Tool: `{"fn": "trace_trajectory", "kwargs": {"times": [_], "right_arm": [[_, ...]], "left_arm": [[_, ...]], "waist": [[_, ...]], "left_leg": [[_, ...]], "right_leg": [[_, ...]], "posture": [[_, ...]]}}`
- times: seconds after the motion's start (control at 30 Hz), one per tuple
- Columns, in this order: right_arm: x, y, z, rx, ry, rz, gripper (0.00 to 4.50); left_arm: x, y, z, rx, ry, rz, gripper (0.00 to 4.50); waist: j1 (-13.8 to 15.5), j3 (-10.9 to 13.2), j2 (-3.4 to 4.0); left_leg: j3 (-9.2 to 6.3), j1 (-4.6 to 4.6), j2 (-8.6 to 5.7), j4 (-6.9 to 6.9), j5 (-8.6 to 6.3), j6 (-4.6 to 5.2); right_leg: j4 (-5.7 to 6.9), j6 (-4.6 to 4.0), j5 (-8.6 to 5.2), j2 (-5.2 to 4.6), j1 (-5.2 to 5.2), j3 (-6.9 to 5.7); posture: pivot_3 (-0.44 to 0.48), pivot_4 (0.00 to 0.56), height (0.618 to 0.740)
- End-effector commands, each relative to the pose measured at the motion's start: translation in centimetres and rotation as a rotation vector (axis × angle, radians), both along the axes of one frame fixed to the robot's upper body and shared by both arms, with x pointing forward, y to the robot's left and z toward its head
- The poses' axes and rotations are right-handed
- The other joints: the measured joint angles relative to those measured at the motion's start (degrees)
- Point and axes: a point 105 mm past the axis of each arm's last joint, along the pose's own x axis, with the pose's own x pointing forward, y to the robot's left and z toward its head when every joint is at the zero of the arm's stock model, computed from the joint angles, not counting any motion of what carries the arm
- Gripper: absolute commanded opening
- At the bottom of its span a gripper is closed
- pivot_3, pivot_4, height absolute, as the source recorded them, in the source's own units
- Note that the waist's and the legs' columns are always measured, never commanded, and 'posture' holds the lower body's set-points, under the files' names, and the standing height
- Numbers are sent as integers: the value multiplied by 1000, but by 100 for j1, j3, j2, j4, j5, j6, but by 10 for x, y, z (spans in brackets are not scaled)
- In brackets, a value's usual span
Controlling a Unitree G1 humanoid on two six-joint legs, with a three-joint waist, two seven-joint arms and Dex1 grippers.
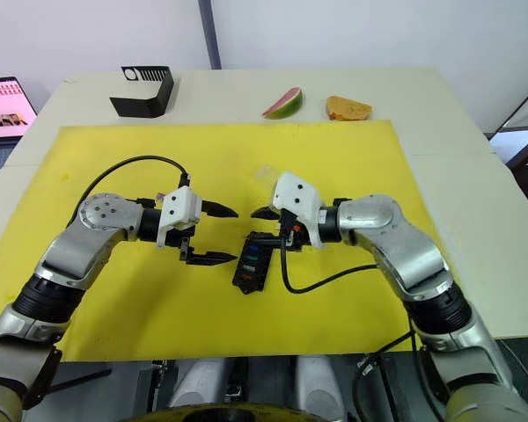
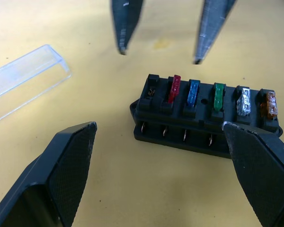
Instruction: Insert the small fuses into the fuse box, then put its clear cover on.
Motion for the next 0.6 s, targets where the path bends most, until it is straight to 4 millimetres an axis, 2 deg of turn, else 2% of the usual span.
{"fn": "trace_trajectory", "kwargs": {"times": [0.03,0.07,0.33,0.47,0.6], "right_arm": [[-3,-1,0,35,-24,9,134],[-3,-1,-4,30,-19,11,21],[0,-4,-25,-44,8,-22,21],[-1,-11,-48,-150,31,-45,21],[2,-15,-62,-203,40,-92,21]], "left_arm": [[-2,1,9,4,-40,-17,4500],[-2,1,8,6,-40,-18,4500],[-4,3,5,19,-40,-28,4500],[-5,1,5,19,-42,-31,4500],[-3,-1,5,15,-51,-20,4500]], "waist": [[11,0,0],[13,0,0],[4,0,0],[13,-1,0],[20,-8,-3]], "left_leg": [[0,0,0,0,0,0],[0,0,-1,1,0,0],[0,2,-2,2,1,-1],[0,2,-2,4,1,0],[0,12,-2,4,-2,4]], "right_leg": [[0,0,0,0,0,0],[0,0,0,0,1,0],[3,0,0,2,1,-1],[3,0,0,1,3,-1],[2,0,0,2,14,-1]], "posture": [[0,150,740],[0,150,740],[0,150,740],[0,150,740],[0,150,740]]}}
